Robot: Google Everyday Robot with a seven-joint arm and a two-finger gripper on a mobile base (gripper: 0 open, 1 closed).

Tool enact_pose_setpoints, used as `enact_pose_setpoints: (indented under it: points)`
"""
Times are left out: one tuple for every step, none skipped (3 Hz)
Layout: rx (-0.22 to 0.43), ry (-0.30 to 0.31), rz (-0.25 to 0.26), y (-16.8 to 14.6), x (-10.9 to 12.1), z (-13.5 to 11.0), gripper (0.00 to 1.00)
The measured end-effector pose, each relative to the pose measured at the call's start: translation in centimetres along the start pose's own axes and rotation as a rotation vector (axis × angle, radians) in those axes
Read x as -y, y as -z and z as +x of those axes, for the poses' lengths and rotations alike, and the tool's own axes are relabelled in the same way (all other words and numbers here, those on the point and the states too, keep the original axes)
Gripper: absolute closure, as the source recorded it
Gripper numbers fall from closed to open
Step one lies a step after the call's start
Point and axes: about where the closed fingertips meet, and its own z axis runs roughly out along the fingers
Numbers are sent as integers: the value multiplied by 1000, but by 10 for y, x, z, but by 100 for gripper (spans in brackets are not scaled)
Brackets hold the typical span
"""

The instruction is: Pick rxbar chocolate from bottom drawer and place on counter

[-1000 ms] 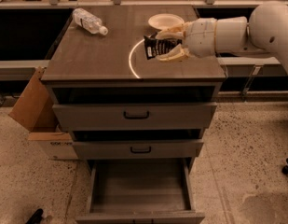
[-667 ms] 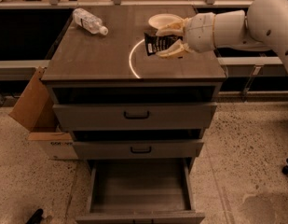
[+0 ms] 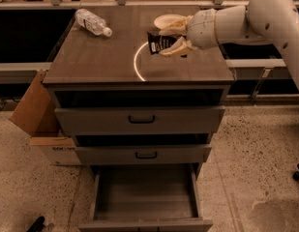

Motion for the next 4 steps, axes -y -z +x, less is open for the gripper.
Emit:
enact_pose_setpoints:
  points:
    - [6, -22, -9, -15, 10, 8, 74]
    - [13, -38, -21, -28, 16, 12, 51]
    - [10, -59, -47, -43, 19, 19, 28]
    - [9, -75, -65, -54, 22, 25, 5]
